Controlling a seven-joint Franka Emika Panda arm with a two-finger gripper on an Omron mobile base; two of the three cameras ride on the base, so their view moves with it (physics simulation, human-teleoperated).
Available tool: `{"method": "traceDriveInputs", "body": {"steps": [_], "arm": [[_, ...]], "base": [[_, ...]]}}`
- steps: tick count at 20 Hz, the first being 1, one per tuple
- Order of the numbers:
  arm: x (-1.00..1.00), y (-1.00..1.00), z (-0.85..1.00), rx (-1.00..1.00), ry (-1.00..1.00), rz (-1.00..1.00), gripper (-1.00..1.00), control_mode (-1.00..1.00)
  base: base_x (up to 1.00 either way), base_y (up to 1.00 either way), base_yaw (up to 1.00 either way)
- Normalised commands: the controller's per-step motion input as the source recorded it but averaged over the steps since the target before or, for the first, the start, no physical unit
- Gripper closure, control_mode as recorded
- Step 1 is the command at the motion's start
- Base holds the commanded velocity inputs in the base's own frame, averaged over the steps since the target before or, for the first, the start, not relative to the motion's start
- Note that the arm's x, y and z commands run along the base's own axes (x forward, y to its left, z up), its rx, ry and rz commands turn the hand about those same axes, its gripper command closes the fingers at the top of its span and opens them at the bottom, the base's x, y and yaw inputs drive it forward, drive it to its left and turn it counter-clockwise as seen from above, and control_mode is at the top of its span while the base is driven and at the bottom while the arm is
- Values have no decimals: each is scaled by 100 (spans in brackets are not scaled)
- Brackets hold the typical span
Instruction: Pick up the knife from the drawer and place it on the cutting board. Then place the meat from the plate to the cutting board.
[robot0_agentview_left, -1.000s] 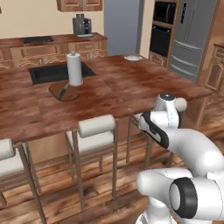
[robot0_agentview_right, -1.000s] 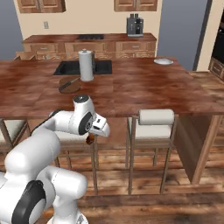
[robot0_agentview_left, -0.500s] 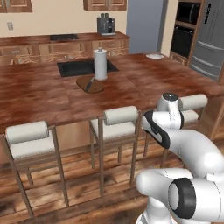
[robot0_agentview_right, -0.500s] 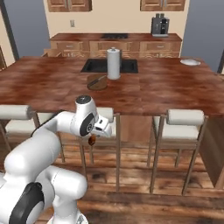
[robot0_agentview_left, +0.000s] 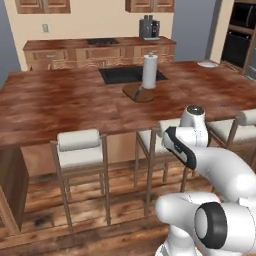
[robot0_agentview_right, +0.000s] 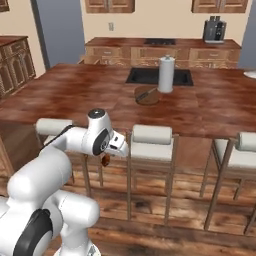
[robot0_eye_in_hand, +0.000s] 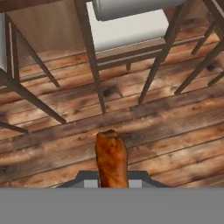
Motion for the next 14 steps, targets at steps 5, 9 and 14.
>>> {"method": "traceDriveInputs", "body": {"steps": [5,9,14], "arm": [[0,0,0,0,0,0,100,100],[0,0,0,0,0,0,100,100],[0,0,0,0,0,0,100,100]], "base": [[8,66,17],[59,30,1],[99,20,0]]}}
